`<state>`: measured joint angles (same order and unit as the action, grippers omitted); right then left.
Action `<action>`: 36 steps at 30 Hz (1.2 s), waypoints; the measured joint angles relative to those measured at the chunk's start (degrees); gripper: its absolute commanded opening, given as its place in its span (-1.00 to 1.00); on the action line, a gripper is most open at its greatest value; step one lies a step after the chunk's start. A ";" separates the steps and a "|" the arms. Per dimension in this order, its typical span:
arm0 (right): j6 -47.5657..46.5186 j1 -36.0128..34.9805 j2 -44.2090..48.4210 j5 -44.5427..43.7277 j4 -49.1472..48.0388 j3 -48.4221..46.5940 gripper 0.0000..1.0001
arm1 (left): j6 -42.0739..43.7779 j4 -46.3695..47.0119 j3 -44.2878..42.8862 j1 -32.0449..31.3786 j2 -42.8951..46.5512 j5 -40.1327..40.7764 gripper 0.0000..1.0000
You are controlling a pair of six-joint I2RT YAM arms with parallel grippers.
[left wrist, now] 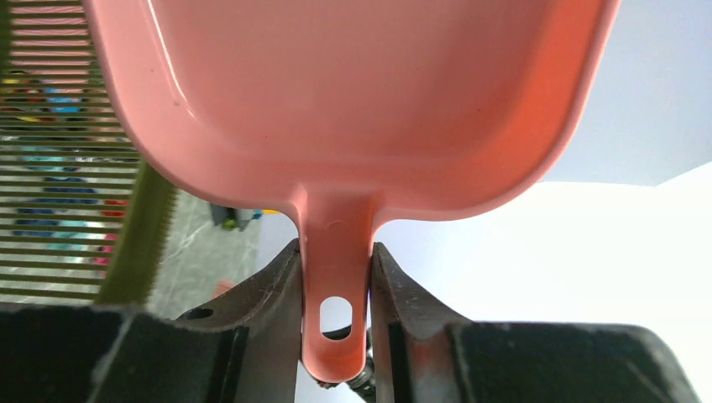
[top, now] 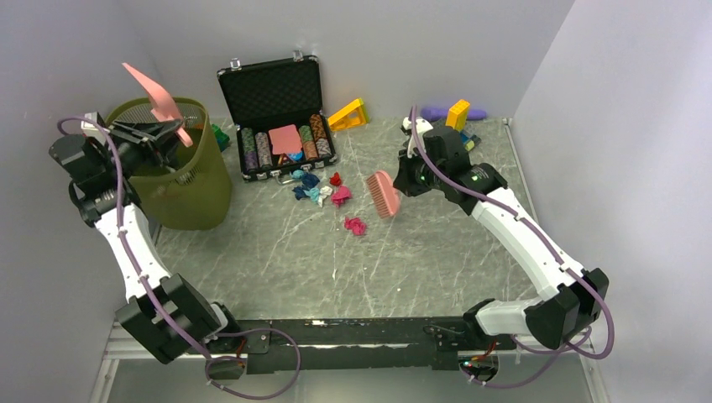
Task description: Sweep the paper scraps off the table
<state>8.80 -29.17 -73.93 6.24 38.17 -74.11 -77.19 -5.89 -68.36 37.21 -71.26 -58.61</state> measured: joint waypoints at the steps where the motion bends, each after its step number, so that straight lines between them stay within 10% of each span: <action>1: 0.00 0.00 -0.28 0.02 0.35 -0.66 -1.00 | -3.89 4.24 1.20 0.52 0.68 -0.22 -1.00; 10: 0.04 0.00 -0.46 0.04 2.19 -2.14 -1.00 | -34.64 41.62 12.98 1.62 0.74 -0.07 -1.00; 18: 0.79 0.00 -0.46 0.26 2.32 -2.12 -1.00 | -40.28 51.08 11.67 1.62 0.13 -0.39 -1.00; 26: 4.81 0.00 -0.48 0.76 0.70 -2.10 -1.00 | -21.40 36.59 1.11 -3.93 3.30 -2.16 -1.00; 36: 22.36 -0.02 0.52 1.73 -12.87 2.69 -1.00 | 27.19 -13.00 -14.93 -22.43 7.85 9.11 -1.00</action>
<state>31.16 -29.19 -73.41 7.97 25.30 -71.42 -50.00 -18.90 -83.29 14.79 -63.42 -49.50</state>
